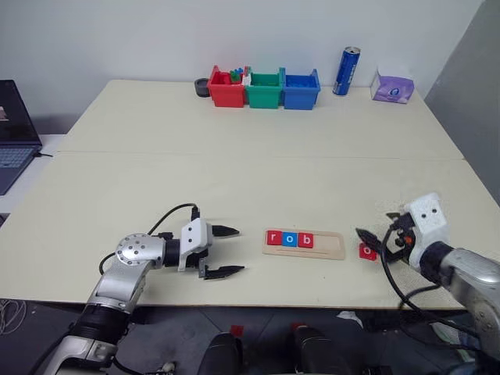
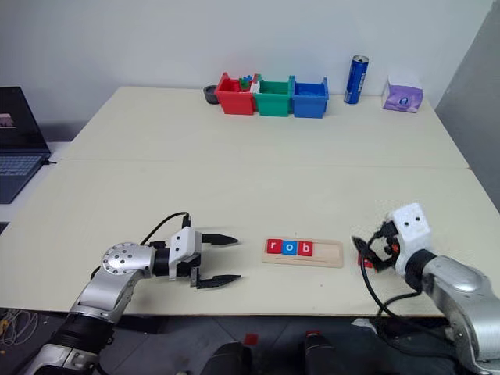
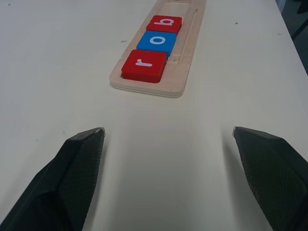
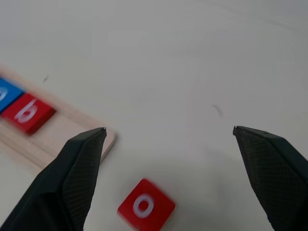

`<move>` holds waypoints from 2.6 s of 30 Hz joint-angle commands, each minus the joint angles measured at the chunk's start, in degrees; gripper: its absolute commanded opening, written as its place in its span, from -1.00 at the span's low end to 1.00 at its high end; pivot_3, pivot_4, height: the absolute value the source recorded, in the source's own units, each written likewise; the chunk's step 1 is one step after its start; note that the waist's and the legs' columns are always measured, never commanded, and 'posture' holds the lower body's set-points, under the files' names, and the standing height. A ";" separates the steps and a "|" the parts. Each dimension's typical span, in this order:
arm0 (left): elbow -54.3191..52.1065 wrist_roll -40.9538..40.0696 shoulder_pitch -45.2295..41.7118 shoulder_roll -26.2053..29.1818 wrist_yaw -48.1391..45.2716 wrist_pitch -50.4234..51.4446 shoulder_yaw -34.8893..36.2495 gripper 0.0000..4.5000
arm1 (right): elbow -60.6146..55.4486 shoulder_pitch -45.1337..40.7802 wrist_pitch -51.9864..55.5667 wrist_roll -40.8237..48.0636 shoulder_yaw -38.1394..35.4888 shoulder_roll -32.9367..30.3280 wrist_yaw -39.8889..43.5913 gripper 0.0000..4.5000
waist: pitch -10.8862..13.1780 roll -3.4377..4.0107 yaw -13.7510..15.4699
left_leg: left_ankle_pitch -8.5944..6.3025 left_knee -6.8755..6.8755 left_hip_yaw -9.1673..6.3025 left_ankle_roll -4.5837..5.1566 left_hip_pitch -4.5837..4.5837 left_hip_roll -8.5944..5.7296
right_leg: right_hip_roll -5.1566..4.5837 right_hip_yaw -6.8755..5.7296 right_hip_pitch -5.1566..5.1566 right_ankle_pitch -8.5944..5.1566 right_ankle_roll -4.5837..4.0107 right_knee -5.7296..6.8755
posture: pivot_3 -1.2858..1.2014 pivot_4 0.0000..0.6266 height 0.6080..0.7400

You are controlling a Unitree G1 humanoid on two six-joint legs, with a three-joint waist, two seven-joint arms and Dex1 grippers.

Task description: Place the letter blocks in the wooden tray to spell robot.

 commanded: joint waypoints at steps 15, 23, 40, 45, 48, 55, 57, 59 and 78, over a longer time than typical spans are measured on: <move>-6.79 -0.43 -0.38 0.62 1.56 4.01 0.28 1.00 | 23.98 -6.96 -22.81 -5.98 13.40 -11.86 21.40 0.99 | 0.08 -0.13 0.01 | 0.00 0.05 0.07 0.00 0.06 0.05 | 0.02 0.01 0.03 0.01 0.00 0.03 | 0.03 -0.52 1.00; -7.79 -0.49 -0.27 1.24 1.52 5.03 0.86 1.00 | 26.73 -8.75 -23.35 -6.54 14.95 -11.48 22.12 0.08 | 0.08 -0.13 0.03 | 0.00 0.06 0.05 -0.01 0.07 0.05 | 0.01 0.01 0.04 0.02 0.00 0.04 | 0.03 -0.52 1.00; -5.95 0.09 0.92 1.37 2.04 3.00 1.36 1.00 | 17.92 -21.86 -19.61 -7.99 26.07 -8.64 24.15 -0.37 | 0.12 -0.12 0.05 | 0.00 0.06 -0.02 -0.01 0.08 0.06 | -0.02 0.00 0.03 0.05 -0.07 0.05 | 0.03 -0.52 1.00; -6.38 0.20 1.01 1.12 2.90 3.13 1.19 1.00 | 22.47 -25.88 -22.33 -11.03 30.43 -6.17 24.53 -0.37 | 0.13 -0.13 0.05 | 0.00 0.08 -0.02 -0.01 0.07 0.04 | -0.05 -0.01 0.02 0.06 -0.08 0.04 | 0.03 -0.52 1.00; -6.95 0.11 1.18 1.14 3.27 3.41 1.14 1.00 | 24.46 -27.36 -22.96 -12.03 31.61 -5.49 25.38 -0.37 | 0.13 -0.13 0.05 | 0.00 0.07 -0.03 -0.01 0.07 0.06 | -0.04 -0.03 0.02 0.10 -0.15 0.06 | 0.03 -0.52 1.00; -7.52 -0.29 2.88 1.93 3.57 2.85 1.89 1.00 | 26.58 -29.07 -23.70 -11.96 31.55 -4.49 27.58 -0.37 | 0.13 -0.13 0.05 | 0.00 0.07 -0.06 -0.01 0.07 0.06 | -0.05 -0.03 0.02 0.18 -0.28 0.06 | 0.03 -0.52 1.00; -7.50 -0.27 3.37 2.06 3.64 2.58 2.06 1.00 | 27.05 -29.41 -23.86 -12.21 31.76 -4.06 27.88 -0.37 | 0.13 -0.13 0.05 | 0.00 0.07 -0.06 -0.01 0.07 0.07 | -0.04 -0.05 0.02 0.18 -0.29 0.07 | 0.03 -0.52 1.00; -7.54 -0.24 3.75 2.17 3.81 2.43 2.13 1.00 | 27.66 -29.81 -24.25 -12.57 32.05 -3.72 28.24 -0.37 | 0.13 -0.13 0.04 | 0.00 0.07 -0.06 -0.01 0.08 0.07 | -0.04 -0.06 0.02 0.18 -0.29 0.07 | 0.03 -0.52 1.00; -8.44 -0.15 3.70 1.81 4.81 3.24 1.64 1.00 | 29.40 -31.50 -24.73 -14.15 31.85 -2.25 29.10 0.99 | 0.13 -0.13 0.04 | 0.00 0.07 -0.07 -0.01 0.07 0.07 | -0.05 -0.07 0.02 0.19 -0.30 0.07 | 0.03 -0.52 1.00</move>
